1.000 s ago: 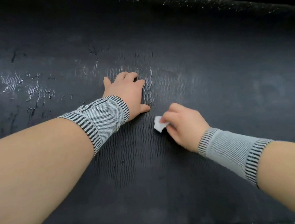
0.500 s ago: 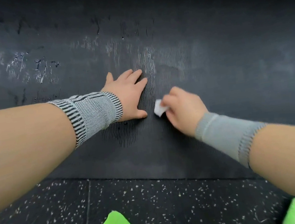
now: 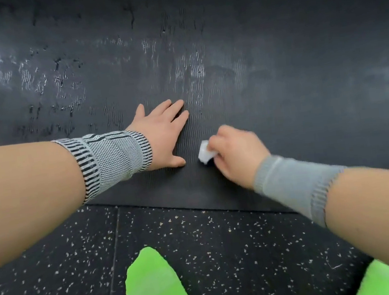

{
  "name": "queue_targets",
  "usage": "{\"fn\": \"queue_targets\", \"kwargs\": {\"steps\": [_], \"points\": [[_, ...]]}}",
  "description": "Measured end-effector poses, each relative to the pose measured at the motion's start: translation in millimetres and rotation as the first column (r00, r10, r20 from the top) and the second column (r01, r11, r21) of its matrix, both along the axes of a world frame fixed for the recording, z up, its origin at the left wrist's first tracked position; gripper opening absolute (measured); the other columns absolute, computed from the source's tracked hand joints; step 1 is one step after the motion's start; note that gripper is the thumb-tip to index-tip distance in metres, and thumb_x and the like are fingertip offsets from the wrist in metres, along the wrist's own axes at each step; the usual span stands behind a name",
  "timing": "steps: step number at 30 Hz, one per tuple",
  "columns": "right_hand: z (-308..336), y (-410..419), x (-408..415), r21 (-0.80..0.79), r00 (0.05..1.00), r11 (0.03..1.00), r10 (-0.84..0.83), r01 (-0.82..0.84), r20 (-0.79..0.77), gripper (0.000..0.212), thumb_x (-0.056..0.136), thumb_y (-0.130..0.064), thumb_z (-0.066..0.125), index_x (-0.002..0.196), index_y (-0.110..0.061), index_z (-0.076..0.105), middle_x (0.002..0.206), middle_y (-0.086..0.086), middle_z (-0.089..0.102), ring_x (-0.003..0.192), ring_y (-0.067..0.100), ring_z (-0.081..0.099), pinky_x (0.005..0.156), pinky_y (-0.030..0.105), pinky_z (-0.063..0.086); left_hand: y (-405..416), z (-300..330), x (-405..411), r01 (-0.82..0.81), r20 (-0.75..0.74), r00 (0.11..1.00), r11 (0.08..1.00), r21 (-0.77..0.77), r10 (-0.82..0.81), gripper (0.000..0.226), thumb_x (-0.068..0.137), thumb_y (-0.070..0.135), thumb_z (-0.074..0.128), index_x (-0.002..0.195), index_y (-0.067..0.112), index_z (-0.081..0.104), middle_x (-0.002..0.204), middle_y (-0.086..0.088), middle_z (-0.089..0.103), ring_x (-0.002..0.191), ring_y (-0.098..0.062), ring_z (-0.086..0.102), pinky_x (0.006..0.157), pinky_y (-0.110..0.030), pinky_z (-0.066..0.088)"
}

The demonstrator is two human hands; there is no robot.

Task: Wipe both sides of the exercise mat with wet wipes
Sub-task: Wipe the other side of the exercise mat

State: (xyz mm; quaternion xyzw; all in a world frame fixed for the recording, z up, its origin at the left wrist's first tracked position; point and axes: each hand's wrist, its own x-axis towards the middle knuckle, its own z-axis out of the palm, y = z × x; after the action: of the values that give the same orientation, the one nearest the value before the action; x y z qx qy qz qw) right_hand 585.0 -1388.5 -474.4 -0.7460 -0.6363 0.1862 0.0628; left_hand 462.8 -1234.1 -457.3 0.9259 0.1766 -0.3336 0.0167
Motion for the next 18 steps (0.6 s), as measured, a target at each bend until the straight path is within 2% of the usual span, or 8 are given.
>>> {"fn": "queue_targets", "kwargs": {"steps": [2, 4, 6, 8, 11, 13, 15, 18], "points": [[4.2, -29.8, -22.5, -0.042, 0.987, 0.991, 0.119, -0.124, -0.105, 0.011, 0.074, -0.012, 0.068, 0.083, -0.01, 0.062, 0.082, 0.009, 0.053, 0.058, 0.032, 0.057, 0.049, 0.035, 0.046, -4.2, -0.2, -3.5, -0.002, -0.006, 1.0, 1.0, -0.002, 0.002, 0.109, 0.082, 0.07, 0.056, 0.156, 0.016, -0.004, 0.163, -0.002, -0.014, 0.151, -0.022, -0.007, 0.117, -0.061, 0.015], [6.9, -48.9, -35.1, -0.131, 0.96, 0.959, 0.232, -0.253, -0.159, 0.013, 0.074, -0.015, 0.069, 0.083, -0.013, 0.061, 0.081, 0.005, 0.052, 0.056, 0.025, 0.055, 0.046, 0.033, 0.048, -6.9, 0.2, -4.5, 0.005, -0.014, 1.0, 1.0, 0.003, -0.005, 0.109, 0.082, 0.07, 0.056, 0.156, 0.016, -0.004, 0.163, -0.002, -0.014, 0.151, -0.022, -0.007, 0.117, -0.061, 0.015], [8.6, -49.4, -32.3, -0.189, 0.943, 0.931, 0.279, -0.312, -0.183, 0.015, 0.074, -0.016, 0.071, 0.084, -0.014, 0.06, 0.081, 0.003, 0.052, 0.055, 0.022, 0.053, 0.046, 0.031, 0.048, -7.0, 1.0, -4.0, 0.006, -0.02, 1.0, 1.0, 0.005, -0.006, 0.109, 0.083, 0.069, 0.056, 0.156, 0.016, -0.004, 0.163, -0.002, -0.014, 0.151, -0.023, -0.007, 0.117, -0.061, 0.015], [6.3, -32.9, -20.0, -0.151, 0.966, 0.956, 0.237, -0.25, -0.1, 0.016, 0.076, -0.016, 0.069, 0.089, -0.014, 0.06, 0.087, 0.004, 0.052, 0.059, 0.024, 0.055, 0.049, 0.032, 0.049, -6.5, 1.8, -2.4, 0.005, -0.021, 1.0, 1.0, 0.003, -0.005, 0.109, 0.082, 0.069, 0.056, 0.156, 0.015, -0.004, 0.163, -0.002, -0.014, 0.151, -0.023, -0.007, 0.117, -0.061, 0.015], [7.1, -14.0, -1.9, -0.193, 0.994, 0.975, 0.104, -0.107, -0.023, 0.02, 0.093, -0.021, 0.045, 0.11, -0.016, 0.054, 0.105, 0.003, 0.048, 0.081, 0.028, 0.058, 0.071, 0.036, 0.051, -7.2, 3.0, -1.2, 0.011, -0.02, 1.0, 1.0, 0.003, -0.011, 0.11, 0.082, 0.069, 0.058, 0.156, 0.015, -0.003, 0.163, -0.003, -0.013, 0.151, -0.024, -0.006, 0.117, -0.062, 0.015], [11.7, -19.0, -7.8, -0.2, 0.989, 0.968, 0.143, -0.149, -0.044, 0.022, 0.094, -0.023, 0.043, 0.112, -0.015, 0.052, 0.107, 0.004, 0.047, 0.082, 0.028, 0.057, 0.072, 0.037, 0.051, -7.8, 3.6, -0.8, 0.018, -0.02, 1.0, 1.0, 0.006, -0.018, 0.11, 0.082, 0.068, 0.058, 0.156, 0.015, -0.002, 0.163, -0.003, -0.014, 0.151, -0.025, -0.006, 0.117, -0.062, 0.014], [16.6, -33.3, -23.3, -0.245, 0.966, 0.935, 0.245, -0.259, -0.086, 0.022, 0.094, -0.022, 0.044, 0.113, -0.014, 0.05, 0.108, 0.004, 0.046, 0.078, 0.026, 0.054, 0.071, 0.037, 0.05, -8.3, 4.2, 0.1, 0.018, -0.017, 1.0, 1.0, 0.005, -0.018, 0.109, 0.082, 0.068, 0.058, 0.156, 0.014, -0.002, 0.163, -0.003, -0.014, 0.151, -0.025, -0.007, 0.117, -0.062, 0.014], [16.0, -48.8, -31.8, -0.292, 0.943, 0.899, 0.29, -0.327, -0.162, 0.02, 0.094, -0.021, 0.045, 0.112, -0.014, 0.05, 0.104, 0.005, 0.046, 0.071, 0.024, 0.05, 0.066, 0.035, 0.049, -8.9, 4.7, 1.6, 0.012, -0.019, 1.0, 1.0, 0.001, -0.012, 0.109, 0.082, 0.068, 0.058, 0.156, 0.014, -0.002, 0.163, -0.003, -0.014, 0.151, -0.025, -0.007, 0.116, -0.062, 0.015]]}}
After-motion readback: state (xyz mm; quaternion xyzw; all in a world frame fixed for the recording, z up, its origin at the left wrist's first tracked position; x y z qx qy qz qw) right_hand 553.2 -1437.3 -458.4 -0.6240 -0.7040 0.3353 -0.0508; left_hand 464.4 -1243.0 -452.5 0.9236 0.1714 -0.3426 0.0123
